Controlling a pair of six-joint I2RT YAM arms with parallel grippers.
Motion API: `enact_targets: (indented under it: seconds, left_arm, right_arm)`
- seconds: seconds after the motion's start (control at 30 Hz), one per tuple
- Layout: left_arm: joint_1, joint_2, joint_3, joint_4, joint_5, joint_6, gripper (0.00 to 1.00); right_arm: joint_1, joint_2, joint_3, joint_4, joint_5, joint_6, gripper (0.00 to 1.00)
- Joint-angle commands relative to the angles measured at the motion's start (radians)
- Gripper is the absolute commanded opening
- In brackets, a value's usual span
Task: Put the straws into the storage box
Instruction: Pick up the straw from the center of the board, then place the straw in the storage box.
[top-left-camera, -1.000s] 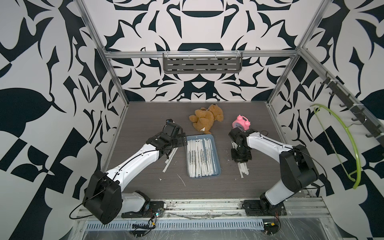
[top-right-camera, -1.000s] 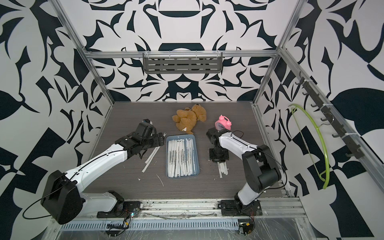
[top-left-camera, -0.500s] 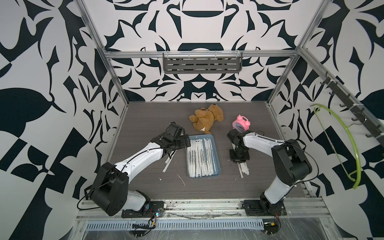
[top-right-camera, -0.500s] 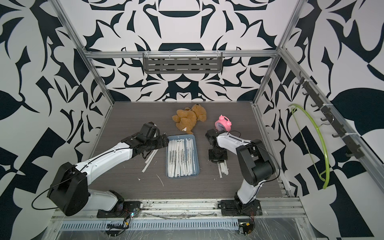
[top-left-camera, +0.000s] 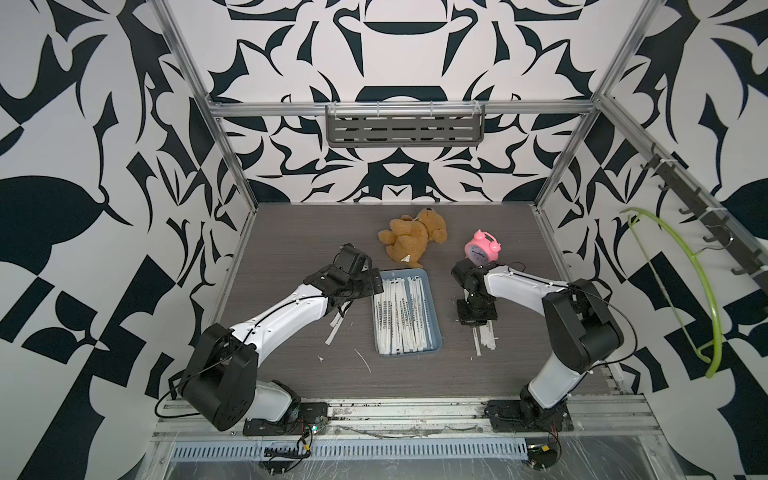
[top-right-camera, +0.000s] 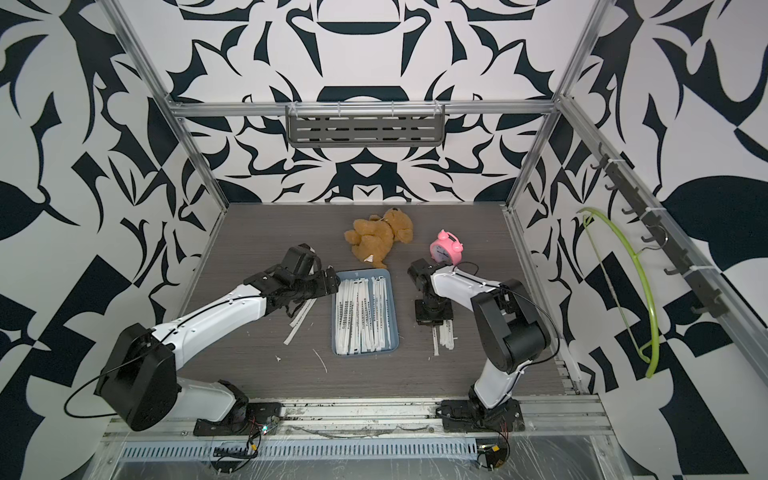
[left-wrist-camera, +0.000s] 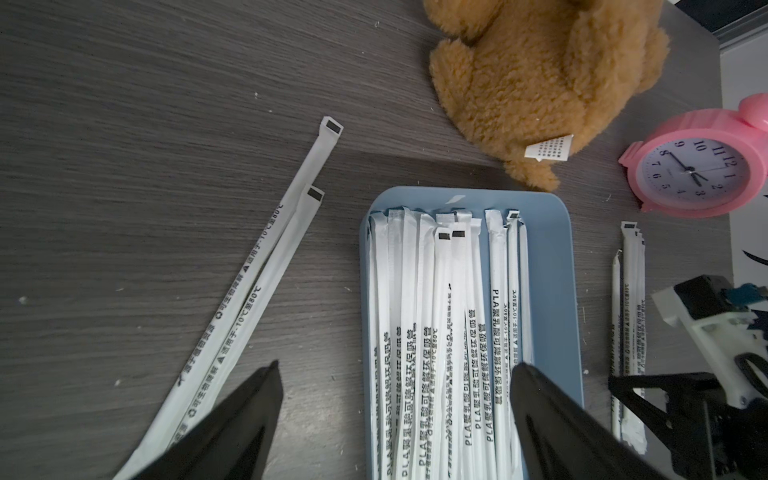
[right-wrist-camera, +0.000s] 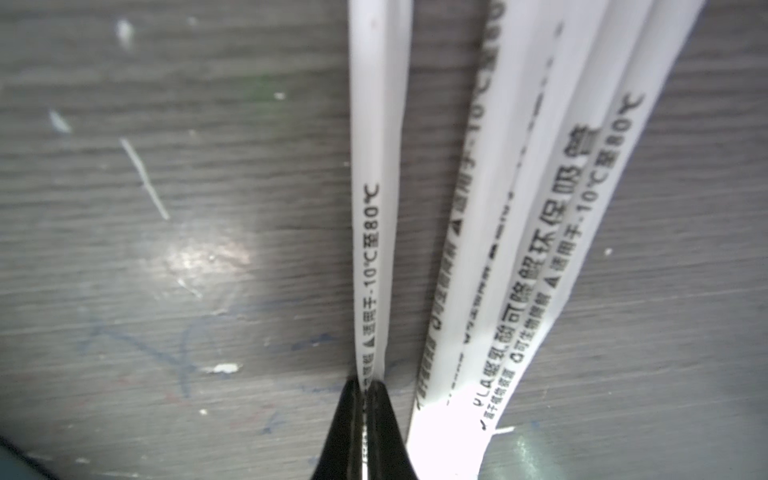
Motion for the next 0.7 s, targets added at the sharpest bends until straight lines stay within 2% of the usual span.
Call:
enact_targets:
  seconds: [0.0,0.2,0.37,0.5,0.67]
  left_arm:
    - [-0.001,-0.031,0.011,-0.032,-0.047,0.034,0.93]
    - [-0.001,0.009,0.053,-0.058,-0.070,0.028,0.93]
    - [0.000,-0.004,0.048,-0.053,-0.057,0.007,0.92]
    - [0.000,-0.026,0.015,-0.058,-0.075,0.006,0.92]
    - [0.000,-0.052,-0.007,-0.074,-0.108,0.021,0.93]
  right_arm:
    - [0.053,-0.061,0.029,-0.024,-0.032,0.025,0.04]
    - [0.124,-0.191,0.101,-0.097,-0.026,0.142,0.03]
    - [0.286,-0.224,0.208,-0.151,0.058,0.277,0.03]
    - [0.413,-0.188,0.283,-0.098,0.097,0.395,0.01]
    - [0.504,-0.034,0.405,-0.033,0.092,0.416,0.01]
